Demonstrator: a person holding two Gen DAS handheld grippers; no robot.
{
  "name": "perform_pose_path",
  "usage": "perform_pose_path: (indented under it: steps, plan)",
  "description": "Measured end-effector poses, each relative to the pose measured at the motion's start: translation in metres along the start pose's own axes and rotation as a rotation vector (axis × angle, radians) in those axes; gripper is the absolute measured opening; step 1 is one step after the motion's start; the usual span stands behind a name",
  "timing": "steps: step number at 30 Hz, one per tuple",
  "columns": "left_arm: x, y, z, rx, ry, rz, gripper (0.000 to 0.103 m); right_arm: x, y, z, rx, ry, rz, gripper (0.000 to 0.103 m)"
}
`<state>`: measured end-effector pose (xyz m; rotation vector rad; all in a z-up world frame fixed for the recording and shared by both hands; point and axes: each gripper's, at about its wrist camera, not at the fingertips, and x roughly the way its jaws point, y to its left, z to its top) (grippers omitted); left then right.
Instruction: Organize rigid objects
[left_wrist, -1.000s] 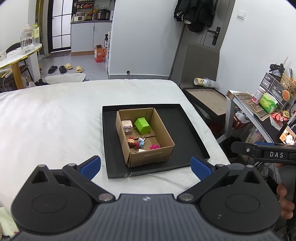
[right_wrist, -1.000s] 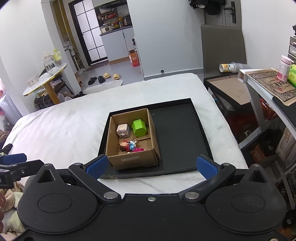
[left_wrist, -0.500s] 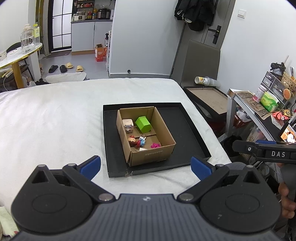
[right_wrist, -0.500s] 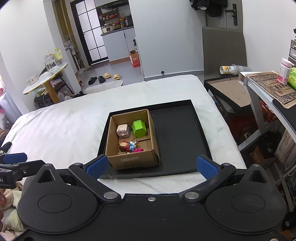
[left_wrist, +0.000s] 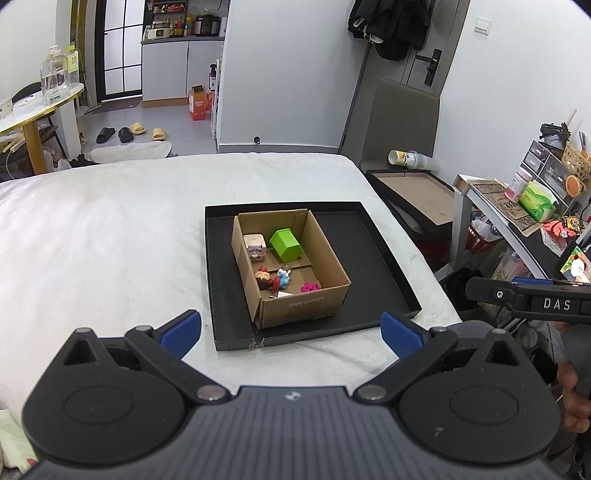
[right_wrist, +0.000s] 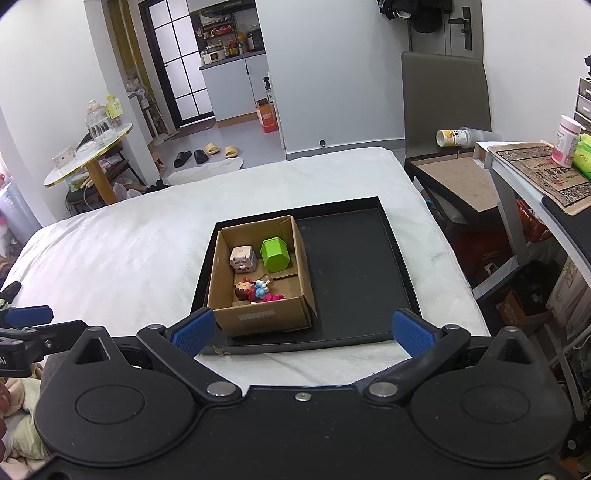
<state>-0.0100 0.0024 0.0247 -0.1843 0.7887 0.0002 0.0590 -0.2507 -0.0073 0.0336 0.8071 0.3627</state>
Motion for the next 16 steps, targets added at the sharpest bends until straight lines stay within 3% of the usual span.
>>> perform_pose_path:
  steps: [16]
  plan:
    - [0.0006,-0.0028,-0.0023,-0.003,-0.008,0.005,0.103,0.0029,0.0010,-0.0014,-0.001,0.011,0.002,0.103]
